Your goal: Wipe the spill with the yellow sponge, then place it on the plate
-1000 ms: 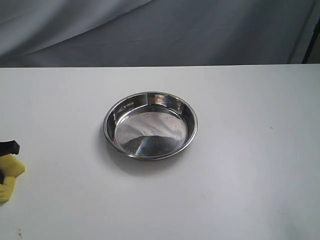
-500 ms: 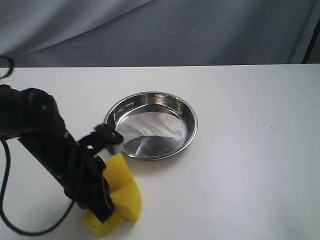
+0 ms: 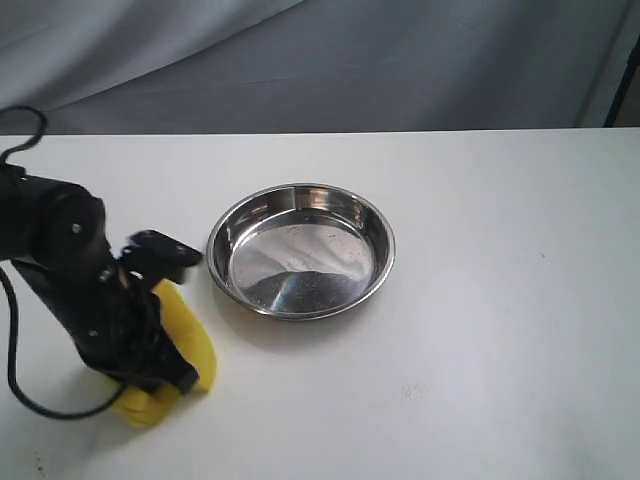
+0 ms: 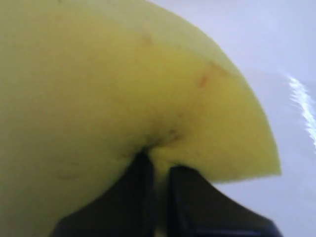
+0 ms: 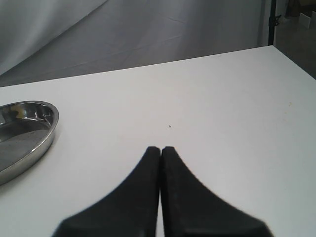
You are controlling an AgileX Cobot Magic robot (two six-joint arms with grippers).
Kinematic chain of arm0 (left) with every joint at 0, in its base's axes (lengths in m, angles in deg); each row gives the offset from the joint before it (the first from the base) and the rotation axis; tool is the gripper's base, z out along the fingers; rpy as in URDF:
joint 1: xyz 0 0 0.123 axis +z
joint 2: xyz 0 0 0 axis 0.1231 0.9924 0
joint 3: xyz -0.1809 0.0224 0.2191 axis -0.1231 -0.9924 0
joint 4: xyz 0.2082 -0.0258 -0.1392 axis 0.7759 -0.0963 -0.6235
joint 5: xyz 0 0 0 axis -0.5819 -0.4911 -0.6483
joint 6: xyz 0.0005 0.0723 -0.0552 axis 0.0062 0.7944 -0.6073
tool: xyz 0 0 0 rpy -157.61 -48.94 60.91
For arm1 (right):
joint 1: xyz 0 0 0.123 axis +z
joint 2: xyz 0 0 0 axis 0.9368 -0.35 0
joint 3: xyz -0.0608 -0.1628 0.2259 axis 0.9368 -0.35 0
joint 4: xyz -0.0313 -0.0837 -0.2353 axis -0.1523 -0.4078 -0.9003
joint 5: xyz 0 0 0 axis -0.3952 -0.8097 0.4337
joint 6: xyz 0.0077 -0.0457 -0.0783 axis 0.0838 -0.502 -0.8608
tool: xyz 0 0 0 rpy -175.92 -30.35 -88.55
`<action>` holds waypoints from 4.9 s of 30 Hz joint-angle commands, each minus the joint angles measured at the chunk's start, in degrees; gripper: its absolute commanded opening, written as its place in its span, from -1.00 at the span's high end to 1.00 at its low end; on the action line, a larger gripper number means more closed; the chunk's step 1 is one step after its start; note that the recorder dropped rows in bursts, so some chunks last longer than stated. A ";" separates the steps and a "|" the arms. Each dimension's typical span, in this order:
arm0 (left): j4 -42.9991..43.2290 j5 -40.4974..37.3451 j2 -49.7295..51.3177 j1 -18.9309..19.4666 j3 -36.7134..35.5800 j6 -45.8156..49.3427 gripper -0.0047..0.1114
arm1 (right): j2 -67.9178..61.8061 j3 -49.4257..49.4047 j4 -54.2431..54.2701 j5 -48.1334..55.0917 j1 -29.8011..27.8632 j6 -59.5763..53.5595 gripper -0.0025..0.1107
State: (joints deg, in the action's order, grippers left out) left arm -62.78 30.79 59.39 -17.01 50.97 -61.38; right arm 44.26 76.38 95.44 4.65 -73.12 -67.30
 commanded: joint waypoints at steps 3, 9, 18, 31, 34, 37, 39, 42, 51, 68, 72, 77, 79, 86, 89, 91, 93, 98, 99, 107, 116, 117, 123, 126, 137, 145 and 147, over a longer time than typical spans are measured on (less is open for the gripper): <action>6.03 0.13 0.28 19.96 -0.23 -14.61 0.92 | 0.37 -0.21 0.24 -0.70 -0.29 -0.21 0.96; 2.56 -1.98 0.28 31.32 -0.23 -14.61 0.92 | 0.37 -0.21 0.24 -0.70 -0.29 -0.21 0.96; -7.08 -5.27 0.28 16.22 -0.23 8.69 0.92 | 0.37 -0.21 0.24 -0.70 -0.29 -0.21 0.96; -4.19 -3.95 0.28 -14.99 -0.23 24.15 0.92 | 0.37 -0.21 0.24 -0.70 -0.29 -0.21 0.96; 4.03 -3.73 0.28 -7.91 -0.23 8.75 0.92 | 0.37 -0.21 0.24 -0.70 -0.29 -0.21 0.96; 9.17 -4.50 0.28 2.30 -0.23 -4.24 0.92 | 0.37 -0.21 0.24 -0.70 -0.29 -0.14 0.96; 11.33 -3.61 0.28 9.90 -0.23 -12.27 0.92 | 0.37 -0.21 0.24 -0.70 -0.29 -0.14 0.96; 11.83 -3.61 0.28 21.86 -0.23 -19.21 0.92 | 0.37 -0.21 0.24 -0.70 -0.29 -0.14 0.96; -3.37 -2.42 0.28 29.92 -0.23 -4.36 0.92 | 0.37 -0.21 0.24 -0.70 -0.29 -0.24 0.96; -17.82 -6.87 0.28 0.52 -0.23 29.85 0.92 | 0.37 -0.21 0.24 -0.70 -0.29 -0.13 0.96; -17.81 -6.87 0.28 -6.10 -0.23 26.18 0.92 | 0.37 -0.21 0.24 -0.70 -0.29 -0.13 0.96; -15.88 -7.75 -1.26 -6.85 0.84 19.37 0.92 | 0.37 -0.21 0.24 -0.70 -0.29 -0.13 0.96; -12.12 -8.62 -4.04 -6.85 3.02 15.20 0.92 | 0.37 -0.21 0.24 -0.70 -0.29 -0.13 0.96; -7.49 -12.63 -10.71 -6.85 16.59 0.57 0.92 | 0.37 -0.21 0.24 -0.70 -0.29 -0.13 0.96; -1.95 -18.71 -8.15 -6.85 25.95 -6.91 0.92 | 0.37 -0.21 0.24 -0.70 -0.39 -0.12 0.96; 0.43 -20.18 -5.65 -6.85 31.29 -8.55 0.92 | 0.37 -0.21 0.24 -0.70 -0.39 -0.12 0.96; 0.64 -20.09 -2.71 -6.85 35.85 -9.77 0.92 | 0.37 -0.21 0.24 -0.70 -0.39 -0.12 0.96; -1.85 -20.61 5.60 -6.85 45.01 -10.27 0.92 | 0.37 -0.21 0.24 -0.70 -0.39 -0.12 0.96; -2.73 -20.61 7.50 -6.85 46.58 -10.27 0.92 | 0.37 -0.21 0.24 -0.70 -0.39 -0.12 0.96; -0.43 -20.15 19.52 -6.85 53.40 -10.53 0.88 | 0.37 -0.21 0.24 -0.70 -0.39 -0.12 0.96; 0.13 -19.87 25.43 -6.85 54.57 -11.66 0.43 | 0.37 -0.21 0.24 -0.80 -0.39 -0.12 0.96; 0.00 -19.87 25.57 -6.85 54.57 -11.66 0.37 | 0.37 -0.21 0.24 -1.14 -0.39 -0.12 0.96; 0.00 -20.55 25.45 -6.85 55.96 -11.06 0.02 | 0.37 -0.21 0.24 -1.14 -0.39 -0.12 0.96; -0.60 -21.27 25.45 -6.85 57.61 -11.17 -0.09 | 0.37 -0.21 0.24 -1.14 -0.39 -0.12 0.96; 0.05 -28.63 24.06 -5.84 63.13 -17.97 0.93 | 0.37 -0.21 0.24 -1.14 -0.39 -0.12 0.96; 1.48 -28.63 19.47 -1.77 61.21 -21.43 0.92 | 0.37 -0.21 0.24 -1.14 -0.39 -0.12 0.96; 1.85 -28.63 17.31 -0.15 58.54 -19.99 0.92 | 0.37 -0.21 0.24 -1.14 -0.39 -0.12 0.96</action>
State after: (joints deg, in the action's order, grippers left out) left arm -61.51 2.16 79.90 -19.18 112.24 -82.06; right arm 44.26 76.38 95.44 4.44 -73.12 -67.30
